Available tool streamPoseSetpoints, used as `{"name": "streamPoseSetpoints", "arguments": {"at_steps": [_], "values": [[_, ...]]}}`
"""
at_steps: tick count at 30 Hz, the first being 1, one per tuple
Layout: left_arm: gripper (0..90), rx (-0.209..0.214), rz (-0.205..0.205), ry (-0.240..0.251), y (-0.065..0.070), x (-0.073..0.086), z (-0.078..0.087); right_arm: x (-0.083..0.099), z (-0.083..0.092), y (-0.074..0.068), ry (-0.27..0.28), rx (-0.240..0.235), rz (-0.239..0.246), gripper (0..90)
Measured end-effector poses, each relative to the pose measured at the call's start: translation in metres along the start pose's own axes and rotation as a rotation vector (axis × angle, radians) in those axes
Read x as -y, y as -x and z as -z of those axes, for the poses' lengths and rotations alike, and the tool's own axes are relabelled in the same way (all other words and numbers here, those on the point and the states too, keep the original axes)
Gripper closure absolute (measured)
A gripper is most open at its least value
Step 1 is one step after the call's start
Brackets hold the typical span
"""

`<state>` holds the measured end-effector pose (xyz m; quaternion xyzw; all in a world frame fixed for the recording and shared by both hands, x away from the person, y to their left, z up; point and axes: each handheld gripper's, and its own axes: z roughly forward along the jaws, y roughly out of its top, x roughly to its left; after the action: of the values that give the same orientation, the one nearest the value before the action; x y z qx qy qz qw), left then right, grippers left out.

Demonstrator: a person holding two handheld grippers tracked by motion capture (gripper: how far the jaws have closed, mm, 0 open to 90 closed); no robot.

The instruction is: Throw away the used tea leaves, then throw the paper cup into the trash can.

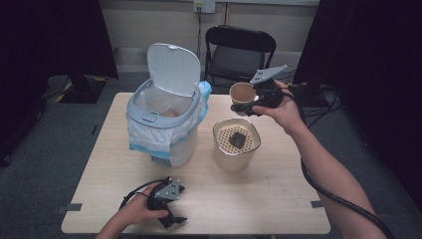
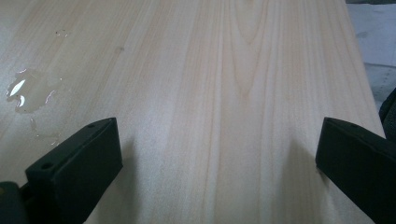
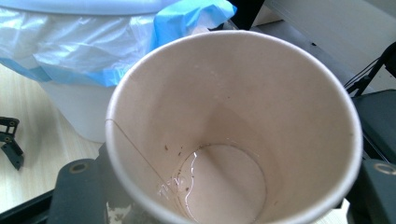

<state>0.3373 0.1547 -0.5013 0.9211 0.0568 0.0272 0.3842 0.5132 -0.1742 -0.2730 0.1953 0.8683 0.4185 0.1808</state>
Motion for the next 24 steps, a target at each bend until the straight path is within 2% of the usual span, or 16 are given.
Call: {"name": "streamPoseSetpoints", "arguments": {"at_steps": [24], "values": [[0.0, -0.003, 0.001, -0.004, 0.000, 0.000, 0.000, -0.032, -0.002, -0.010, -0.007, -0.067, 0.008, 27.3]]}}
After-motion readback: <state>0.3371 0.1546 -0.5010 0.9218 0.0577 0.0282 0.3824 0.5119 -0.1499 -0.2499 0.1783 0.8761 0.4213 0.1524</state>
